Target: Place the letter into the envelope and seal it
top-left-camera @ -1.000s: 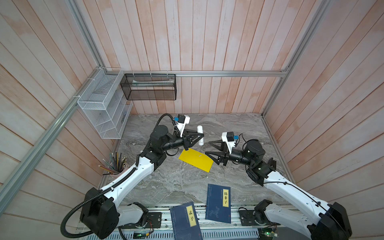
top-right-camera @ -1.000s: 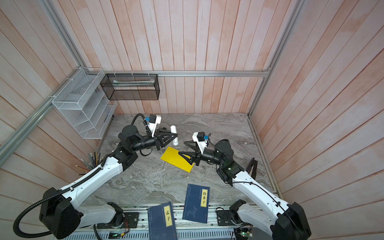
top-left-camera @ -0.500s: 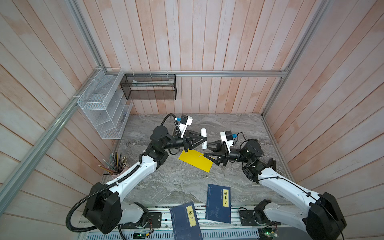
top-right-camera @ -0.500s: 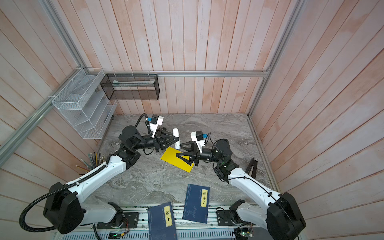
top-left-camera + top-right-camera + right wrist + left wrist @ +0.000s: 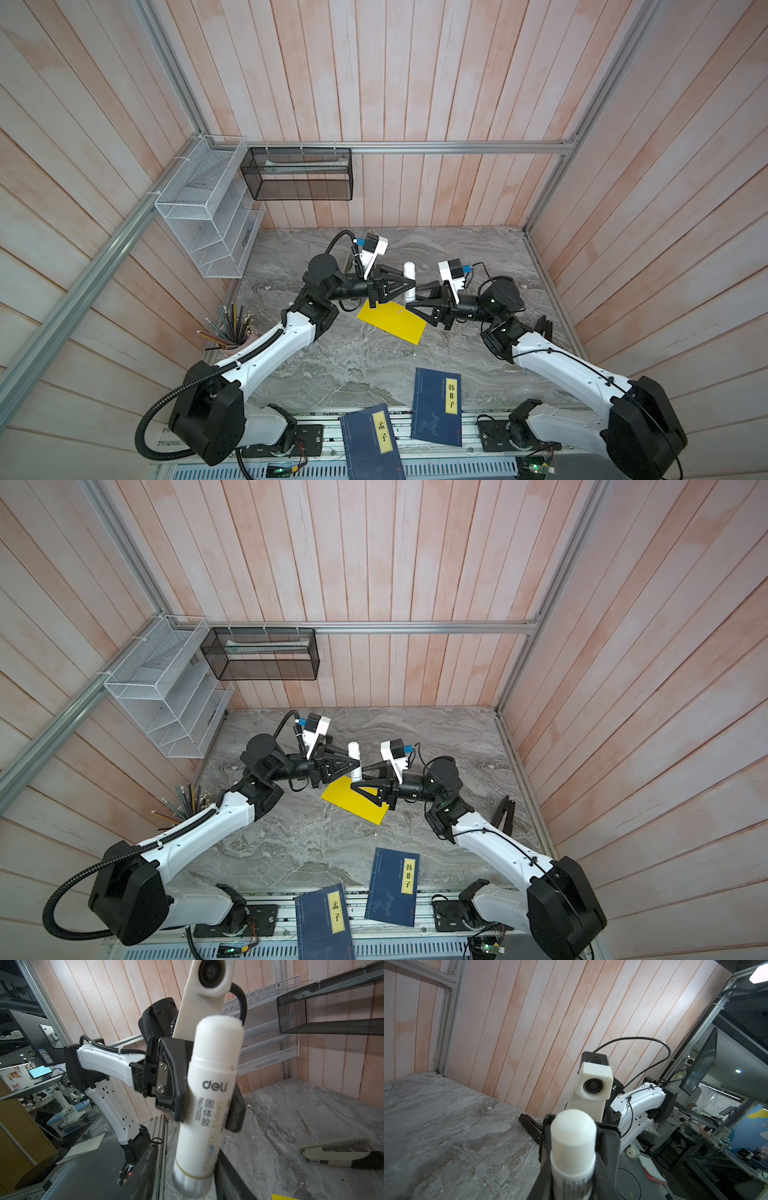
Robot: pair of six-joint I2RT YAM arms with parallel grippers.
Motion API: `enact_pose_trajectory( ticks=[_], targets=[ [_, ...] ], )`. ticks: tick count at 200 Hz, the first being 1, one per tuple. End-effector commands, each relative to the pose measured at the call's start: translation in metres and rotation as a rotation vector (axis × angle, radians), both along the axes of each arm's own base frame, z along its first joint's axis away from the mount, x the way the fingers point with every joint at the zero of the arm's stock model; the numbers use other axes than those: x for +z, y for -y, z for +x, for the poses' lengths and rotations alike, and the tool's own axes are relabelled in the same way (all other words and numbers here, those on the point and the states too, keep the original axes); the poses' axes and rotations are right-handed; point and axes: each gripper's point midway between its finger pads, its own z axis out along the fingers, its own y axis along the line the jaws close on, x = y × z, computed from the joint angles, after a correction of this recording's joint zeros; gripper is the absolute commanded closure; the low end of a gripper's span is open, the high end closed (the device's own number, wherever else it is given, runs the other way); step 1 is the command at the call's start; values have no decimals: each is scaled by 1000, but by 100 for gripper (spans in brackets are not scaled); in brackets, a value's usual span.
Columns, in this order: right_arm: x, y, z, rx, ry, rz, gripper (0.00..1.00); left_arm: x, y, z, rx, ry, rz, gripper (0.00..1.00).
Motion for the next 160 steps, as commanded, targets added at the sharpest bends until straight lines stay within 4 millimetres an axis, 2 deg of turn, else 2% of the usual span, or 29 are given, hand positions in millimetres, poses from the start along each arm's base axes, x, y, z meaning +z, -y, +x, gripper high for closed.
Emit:
enact_pose_trajectory(
  ticks=[1,30,62,109,160],
  targets=[
    [16,-1,-1,24,41,22,56,1,0,-6,-33,18,-16,100],
    [14,-2,-2,30,39,12,67,2,1,-6,-36,21,-17,100],
    [13,-2,-2,31,32,9,61,5,2,-6,-39,27,-21,100],
    [11,-2,-2,33,27,3,62,7,2,-6,-34,32,-26,100],
    [8,-4,-1,37,17,-5,70,8,2,-5,-30,36,-29,100]
  ],
)
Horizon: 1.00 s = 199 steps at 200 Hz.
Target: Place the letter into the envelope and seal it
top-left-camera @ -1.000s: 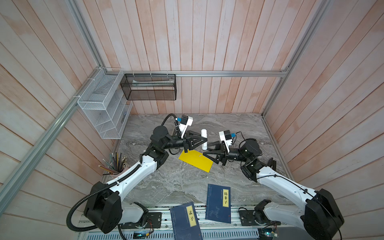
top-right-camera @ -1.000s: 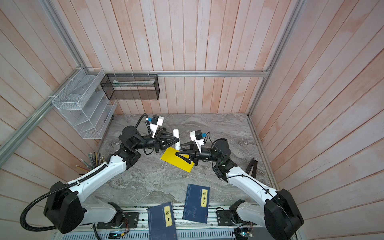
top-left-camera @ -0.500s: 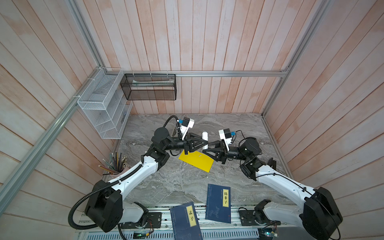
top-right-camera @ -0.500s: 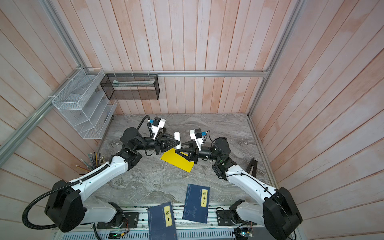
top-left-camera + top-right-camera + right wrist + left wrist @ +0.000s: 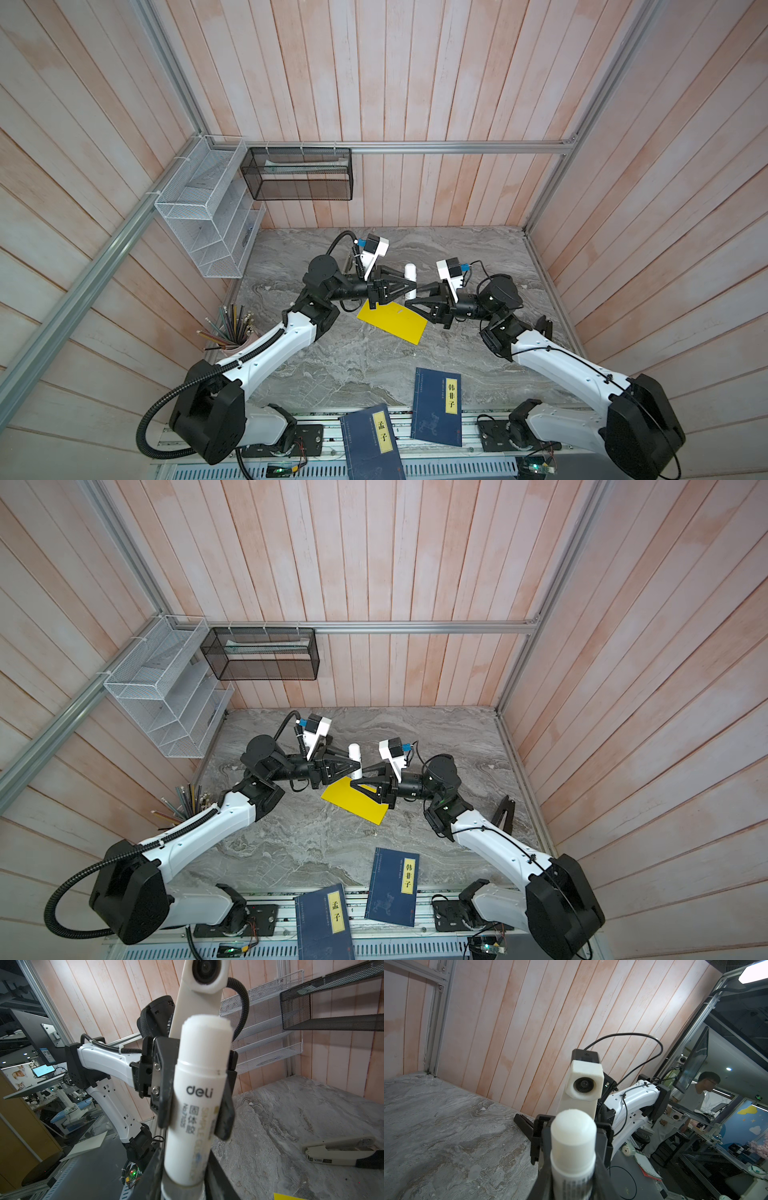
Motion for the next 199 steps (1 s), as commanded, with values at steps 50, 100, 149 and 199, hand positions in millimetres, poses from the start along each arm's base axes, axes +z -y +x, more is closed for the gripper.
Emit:
enact_pose_trajectory(
  ticks=[50,100,149,199],
  targets=[
    [9,-3,2,4,28,-1,89,7,2,0,-3,37,-20,100],
    [-5,-7,36,-232,77,-139,100,1,1,19,217,92,46,100],
    [-12,1,81,-628,172,-291,100,-3,-8,44,492,143,106,100],
    [-1,-1,92,-899,242,-351,100,-1,-16,55,661,164,86,100]
  ],
)
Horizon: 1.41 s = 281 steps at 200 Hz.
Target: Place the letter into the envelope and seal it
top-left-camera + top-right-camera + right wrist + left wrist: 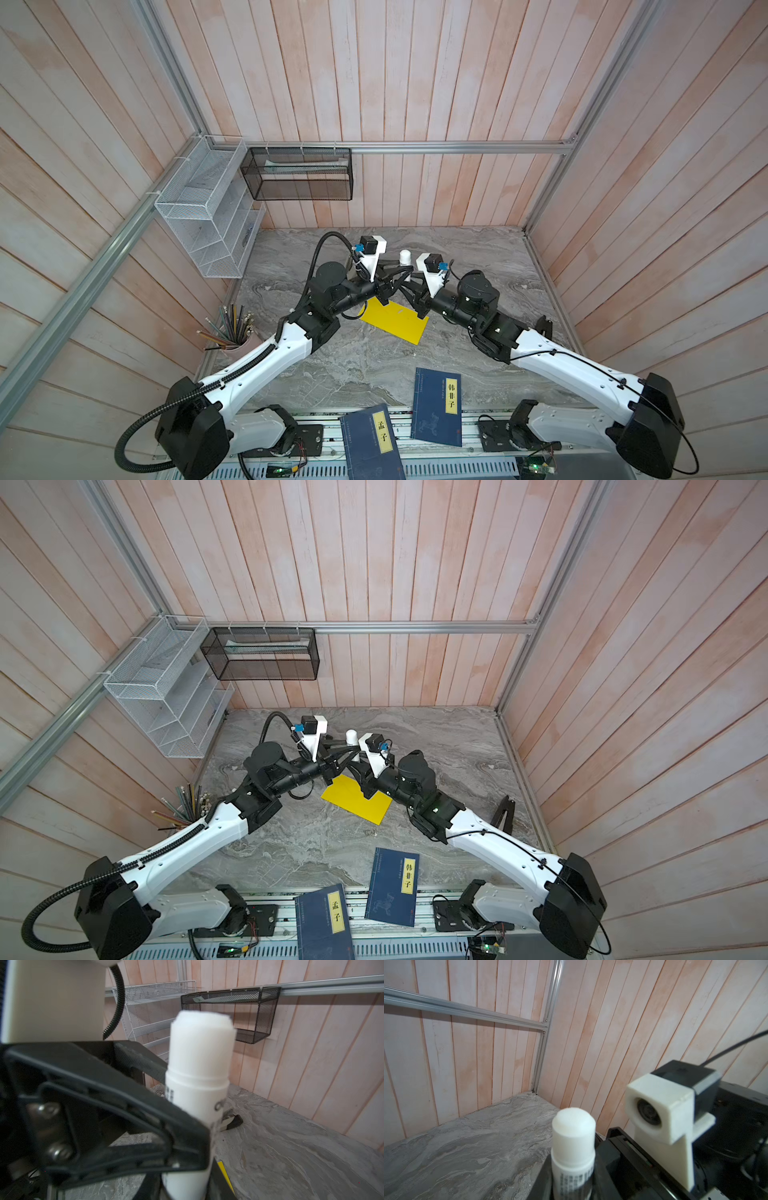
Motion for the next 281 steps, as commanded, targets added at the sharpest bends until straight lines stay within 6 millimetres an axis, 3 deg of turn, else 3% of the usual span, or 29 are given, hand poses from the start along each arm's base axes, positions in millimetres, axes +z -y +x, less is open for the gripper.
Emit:
enact_pose_trajectory(
  ticks=[1,31,39,54,68,89,118,164,217,281],
  targets=[
    [3,15,26,-256,80,-101,100,1,-9,7,121,16,-13,100],
    [4,1,20,-306,122,-164,100,0,-10,11,173,28,-18,100],
    [5,-2,17,-301,123,-156,91,1,-11,11,185,31,-21,100],
    [11,-4,9,-261,125,-118,63,2,-15,13,210,32,-23,100],
    [20,0,0,-223,132,-75,46,2,-18,14,227,32,-11,100],
    [29,3,-16,-78,108,-5,35,0,-21,18,209,-14,0,100],
    [28,14,-34,120,63,33,33,0,-20,17,101,-64,2,100],
    [19,42,-51,380,-11,144,36,9,-11,-13,-220,-84,-49,100],
    [14,38,-70,570,-22,218,38,19,-5,-34,-448,-95,-164,100],
    [19,30,-64,618,-59,271,39,15,1,-43,-517,-91,-164,100]
  ],
)
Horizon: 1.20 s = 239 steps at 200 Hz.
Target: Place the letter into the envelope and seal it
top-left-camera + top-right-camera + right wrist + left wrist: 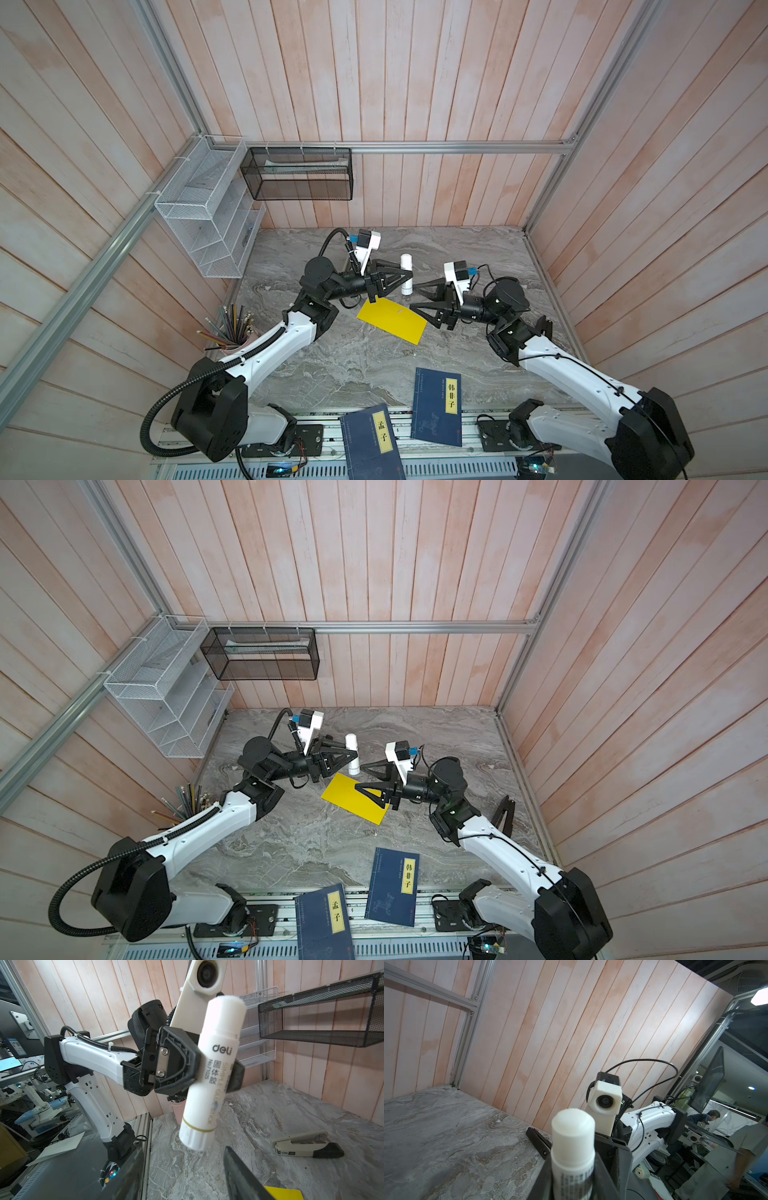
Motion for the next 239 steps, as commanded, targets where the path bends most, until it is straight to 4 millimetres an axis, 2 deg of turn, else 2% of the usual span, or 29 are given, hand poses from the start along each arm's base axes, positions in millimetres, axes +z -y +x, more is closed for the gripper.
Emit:
enact_pose_trajectory(
  ticks=[1,47,109,150,196,223,239],
  targets=[
    [15,-1,-6,57,21,45,40,4,1,-14,-58,45,-17,100],
    [19,-4,-5,91,-2,66,50,1,5,-16,-69,49,-9,100],
    [24,-8,-8,131,-16,87,56,-3,13,-17,-71,56,14,100],
    [22,-11,-8,148,-28,77,67,-3,14,-16,-65,60,18,100],
    [20,-10,-13,159,-25,68,64,-1,12,-15,-49,64,20,100],
    [18,-11,-16,174,-29,53,70,1,9,-14,-42,64,9,100],
    [15,-11,-17,176,-33,40,70,3,7,-13,-39,64,7,100]
  ],
)
